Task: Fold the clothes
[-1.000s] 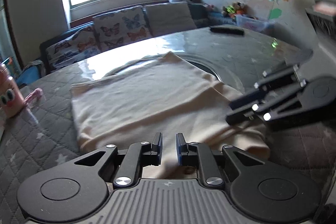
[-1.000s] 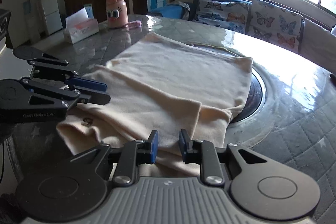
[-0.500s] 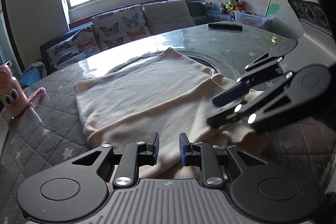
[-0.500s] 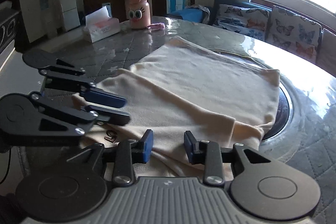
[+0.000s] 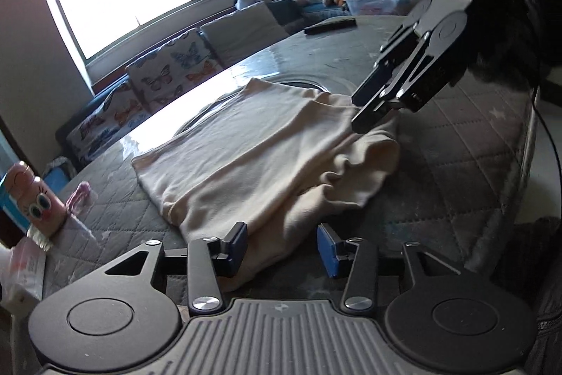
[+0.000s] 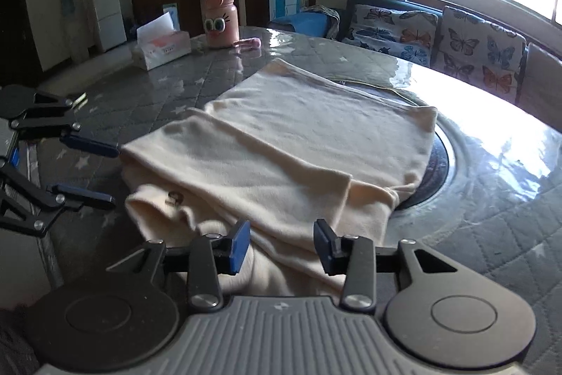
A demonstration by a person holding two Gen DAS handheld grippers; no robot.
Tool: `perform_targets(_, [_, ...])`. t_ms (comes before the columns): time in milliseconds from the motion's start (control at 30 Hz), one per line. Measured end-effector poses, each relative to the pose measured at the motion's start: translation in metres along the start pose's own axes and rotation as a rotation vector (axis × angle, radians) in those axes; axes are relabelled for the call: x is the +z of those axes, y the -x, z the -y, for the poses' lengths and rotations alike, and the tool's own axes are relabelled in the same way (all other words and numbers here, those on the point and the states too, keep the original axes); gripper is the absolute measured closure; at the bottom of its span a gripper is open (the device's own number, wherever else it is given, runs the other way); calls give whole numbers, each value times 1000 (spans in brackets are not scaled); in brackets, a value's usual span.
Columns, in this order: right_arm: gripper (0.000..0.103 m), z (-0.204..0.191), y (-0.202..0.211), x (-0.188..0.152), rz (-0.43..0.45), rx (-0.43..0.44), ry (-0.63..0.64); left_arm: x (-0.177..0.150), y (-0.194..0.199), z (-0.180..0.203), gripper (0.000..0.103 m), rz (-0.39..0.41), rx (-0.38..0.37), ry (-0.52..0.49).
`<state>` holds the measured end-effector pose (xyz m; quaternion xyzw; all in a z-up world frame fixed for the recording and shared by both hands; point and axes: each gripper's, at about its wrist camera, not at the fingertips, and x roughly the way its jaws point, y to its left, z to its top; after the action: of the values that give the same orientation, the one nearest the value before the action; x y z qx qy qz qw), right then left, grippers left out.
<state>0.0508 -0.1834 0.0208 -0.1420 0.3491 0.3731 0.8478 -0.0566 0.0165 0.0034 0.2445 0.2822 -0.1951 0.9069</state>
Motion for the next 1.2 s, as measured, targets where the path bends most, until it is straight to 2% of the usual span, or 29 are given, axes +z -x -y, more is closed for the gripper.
perform_targets(167, [49, -6, 12, -9, -19, -7, 57, 6, -14, 12, 57, 39, -3, -9])
perform_targets(200, [48, -8, 15, -10, -21, -6, 70, 7, -16, 13, 65, 46, -8, -4])
perform_targets(233, [47, -9, 16, -11, -21, -6, 84, 8, -19, 14, 78, 48, -13, 2])
perform_targets(300, [37, -12, 19, -13, -22, -4, 115, 11, -22, 12, 89, 48, -15, 20])
perform_targets(333, [36, -14, 21, -14, -23, -1, 133, 13, -23, 10, 91, 49, -11, 36])
perform_targets(533, [36, -26, 19, -18, -2, 19, 231, 31, -27, -21, 93, 69, 0, 175])
perform_targets(733, [36, -33, -2, -7, 44, 22, 259, 41, -35, -38, 93, 66, -10, 220])
perform_targets(833, [51, -30, -16, 1, 40, 43, 228, 38, -35, -41, 93, 60, -22, 242])
perform_targets(900, [73, -27, -22, 5, 32, 65, 201, 35, -32, -42, 90, 56, -28, 243])
perform_targets(967, [82, -25, -25, 9, 26, 73, 185, 31, -28, -40, 87, 53, -24, 233])
perform_targets(1067, [87, -20, -24, 14, 25, 79, 150, 22, -20, -37, 74, 48, 8, 205])
perform_targets(1133, [89, -17, -23, 17, 29, 84, 124, 15, -15, -35, 59, 45, 27, 189])
perform_targets(1200, [90, -15, -21, 21, 36, 87, 104, 9, -12, -31, 55, 36, 47, 158])
